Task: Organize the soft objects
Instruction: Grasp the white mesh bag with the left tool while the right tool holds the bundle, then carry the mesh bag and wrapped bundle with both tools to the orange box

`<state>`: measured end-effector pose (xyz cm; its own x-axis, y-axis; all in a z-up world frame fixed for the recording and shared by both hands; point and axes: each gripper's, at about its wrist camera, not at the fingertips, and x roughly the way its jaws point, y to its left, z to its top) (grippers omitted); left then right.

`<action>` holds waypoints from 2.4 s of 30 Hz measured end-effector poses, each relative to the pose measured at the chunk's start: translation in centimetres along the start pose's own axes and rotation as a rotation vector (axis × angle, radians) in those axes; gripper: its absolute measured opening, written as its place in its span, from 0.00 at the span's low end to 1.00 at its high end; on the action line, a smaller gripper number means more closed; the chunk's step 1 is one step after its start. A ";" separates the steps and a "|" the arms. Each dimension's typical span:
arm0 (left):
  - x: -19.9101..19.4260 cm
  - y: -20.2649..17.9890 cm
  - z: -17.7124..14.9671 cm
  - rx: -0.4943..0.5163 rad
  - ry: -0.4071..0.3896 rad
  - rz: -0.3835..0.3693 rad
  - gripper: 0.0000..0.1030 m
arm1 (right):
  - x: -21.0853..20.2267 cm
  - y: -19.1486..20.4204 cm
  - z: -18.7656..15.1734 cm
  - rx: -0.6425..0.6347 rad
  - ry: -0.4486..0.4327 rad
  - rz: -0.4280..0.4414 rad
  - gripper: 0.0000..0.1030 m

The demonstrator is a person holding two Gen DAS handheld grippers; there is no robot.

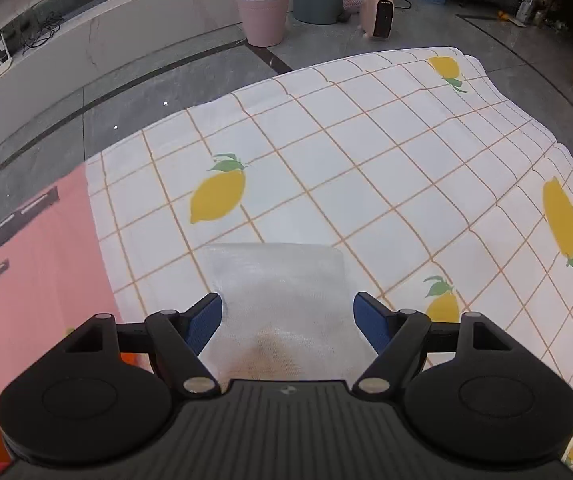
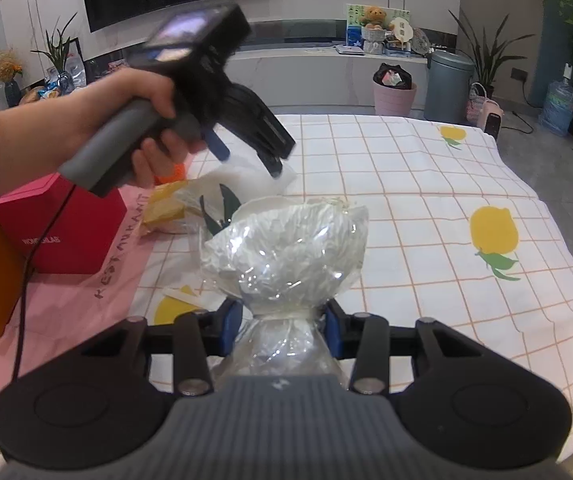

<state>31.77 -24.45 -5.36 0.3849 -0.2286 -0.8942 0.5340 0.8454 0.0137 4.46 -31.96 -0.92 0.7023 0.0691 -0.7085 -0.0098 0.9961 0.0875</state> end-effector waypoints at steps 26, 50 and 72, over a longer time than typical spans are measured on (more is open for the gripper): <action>-1.0 -1.9 -1.6 0.021 -0.026 -0.050 0.02 | 1.0 0.1 -0.1 -0.017 0.011 -0.002 0.41; -23.2 0.4 -9.0 0.053 -0.266 -0.223 0.02 | -3.6 4.0 0.6 0.031 -0.026 -0.081 0.40; -32.1 21.6 -19.2 -0.172 -0.412 0.021 0.02 | -3.4 26.2 14.9 -0.156 -0.217 0.181 0.40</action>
<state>16.47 10.42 15.05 0.6812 -0.3541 -0.6407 0.4031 0.9120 -0.0754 12.42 -6.91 14.20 0.8144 0.2494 -0.5240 -0.2454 0.9662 0.0786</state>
